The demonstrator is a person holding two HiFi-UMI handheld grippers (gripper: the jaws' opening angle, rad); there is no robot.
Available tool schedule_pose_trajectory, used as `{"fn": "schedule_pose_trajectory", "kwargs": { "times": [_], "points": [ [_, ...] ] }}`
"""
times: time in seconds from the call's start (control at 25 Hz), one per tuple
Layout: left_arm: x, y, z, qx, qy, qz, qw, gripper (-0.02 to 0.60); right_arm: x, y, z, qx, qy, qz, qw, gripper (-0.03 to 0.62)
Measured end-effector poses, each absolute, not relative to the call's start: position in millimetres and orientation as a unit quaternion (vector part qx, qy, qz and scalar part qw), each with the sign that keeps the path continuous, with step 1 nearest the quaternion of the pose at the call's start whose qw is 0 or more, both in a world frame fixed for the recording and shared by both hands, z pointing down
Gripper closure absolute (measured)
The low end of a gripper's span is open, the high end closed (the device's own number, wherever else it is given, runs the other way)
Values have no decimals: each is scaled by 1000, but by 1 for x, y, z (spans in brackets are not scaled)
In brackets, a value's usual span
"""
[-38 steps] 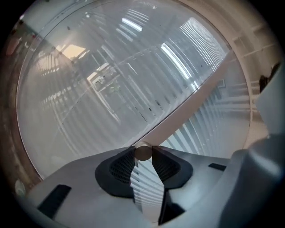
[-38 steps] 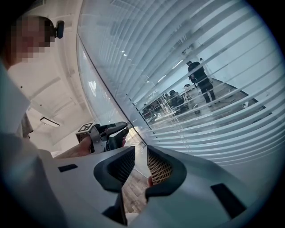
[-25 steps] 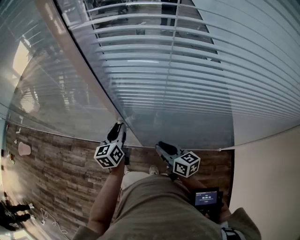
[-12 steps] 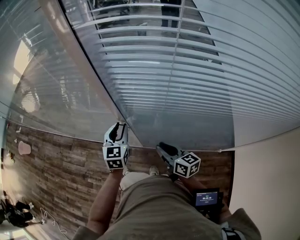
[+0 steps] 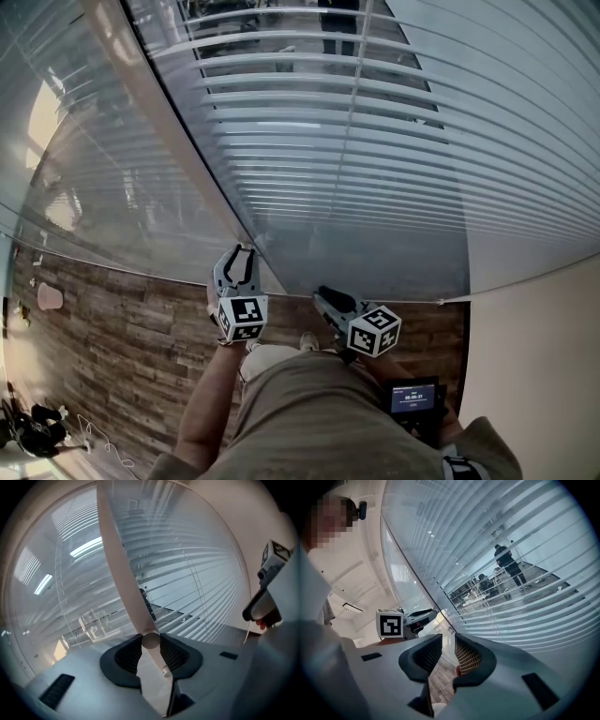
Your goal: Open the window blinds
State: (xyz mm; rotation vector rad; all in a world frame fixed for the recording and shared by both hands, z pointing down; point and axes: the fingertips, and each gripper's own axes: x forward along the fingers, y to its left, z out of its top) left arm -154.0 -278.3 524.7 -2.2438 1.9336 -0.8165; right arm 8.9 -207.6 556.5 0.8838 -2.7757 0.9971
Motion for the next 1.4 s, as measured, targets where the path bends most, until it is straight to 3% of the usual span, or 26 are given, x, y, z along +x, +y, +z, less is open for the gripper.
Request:
{"fn": "schedule_pose_trajectory", "kwargs": {
  "times": [0.36, 0.52, 0.64, 0.96, 1.12, 1.2, 1.32, 1.4],
  "points": [
    [-154, -279, 527, -704, 623, -321, 111, 446, 6, -207, 558, 286, -901, 324, 32, 503],
    [-152, -279, 528, -713, 626, -302, 93, 446, 6, -208, 559, 286, -902, 323, 32, 503],
    [-149, -278, 523, -744, 627, -230, 21, 440, 7, -209, 561, 287, -901, 323, 32, 503],
    [-167, -275, 517, -753, 605, 53, -253, 379, 6, -210, 560, 289, -898, 331, 34, 503],
    [-173, -277, 519, -710, 532, 239, -395, 380, 5, -206, 563, 286, -897, 336, 36, 507],
    [-175, -281, 517, -684, 495, 309, -438, 382, 3, -208, 562, 286, -898, 334, 34, 510],
    [-173, -282, 521, -668, 473, 336, -466, 393, 2, -207, 562, 285, -898, 335, 35, 513],
    [-173, -283, 524, -660, 469, 341, -477, 439, 2, -207, 562, 285, -897, 336, 36, 513]
  ]
}}
